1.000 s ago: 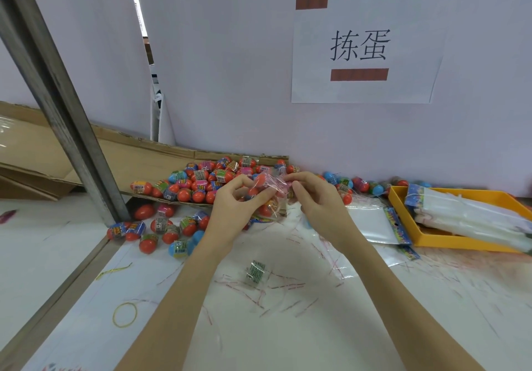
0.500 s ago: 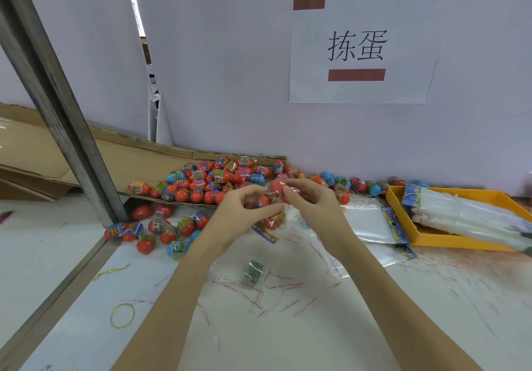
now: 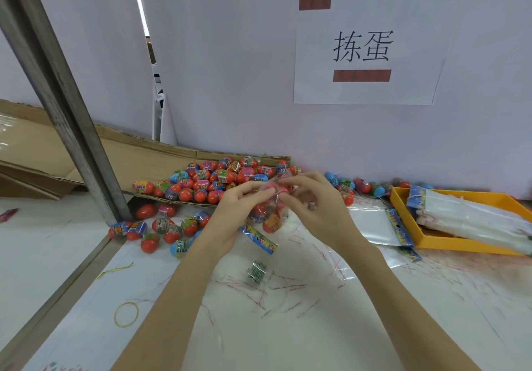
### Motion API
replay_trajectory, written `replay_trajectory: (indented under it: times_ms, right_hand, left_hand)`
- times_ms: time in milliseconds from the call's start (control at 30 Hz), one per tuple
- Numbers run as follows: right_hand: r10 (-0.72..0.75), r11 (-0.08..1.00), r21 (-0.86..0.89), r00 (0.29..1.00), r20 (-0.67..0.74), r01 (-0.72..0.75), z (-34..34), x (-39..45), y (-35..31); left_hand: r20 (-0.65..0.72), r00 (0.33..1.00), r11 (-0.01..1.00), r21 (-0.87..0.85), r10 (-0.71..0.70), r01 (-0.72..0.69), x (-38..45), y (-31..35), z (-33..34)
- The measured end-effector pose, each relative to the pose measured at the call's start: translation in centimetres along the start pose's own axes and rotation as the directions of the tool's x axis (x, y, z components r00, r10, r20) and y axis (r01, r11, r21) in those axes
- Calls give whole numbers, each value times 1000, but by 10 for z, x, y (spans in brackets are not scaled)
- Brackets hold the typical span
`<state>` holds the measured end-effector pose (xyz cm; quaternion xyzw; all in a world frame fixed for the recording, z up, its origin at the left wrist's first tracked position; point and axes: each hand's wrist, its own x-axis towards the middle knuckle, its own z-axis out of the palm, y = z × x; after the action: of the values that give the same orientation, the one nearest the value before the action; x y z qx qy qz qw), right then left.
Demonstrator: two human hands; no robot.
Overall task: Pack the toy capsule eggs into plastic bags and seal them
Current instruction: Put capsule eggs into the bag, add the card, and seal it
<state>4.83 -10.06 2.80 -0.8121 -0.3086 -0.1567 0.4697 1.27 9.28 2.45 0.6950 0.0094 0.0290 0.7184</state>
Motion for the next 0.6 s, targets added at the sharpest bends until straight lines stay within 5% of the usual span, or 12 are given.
replay_trajectory:
  times_ms: [200,433,600]
  right_hand:
    - [-131,986,-132,970,-204,106,-2,0,-2]
    - [-207,952,-250,974,-90,179,1,-4,-5]
    - [-310,908,-312,949,-56,278,3,-5,-10]
  left_hand:
    - [-12,999,998,43,40,-40,0,-2,0]
    - [56,995,994,76,78,-82,-3,-1,9]
    - [-94,986,987,-64,141,-147,0,-5,10]
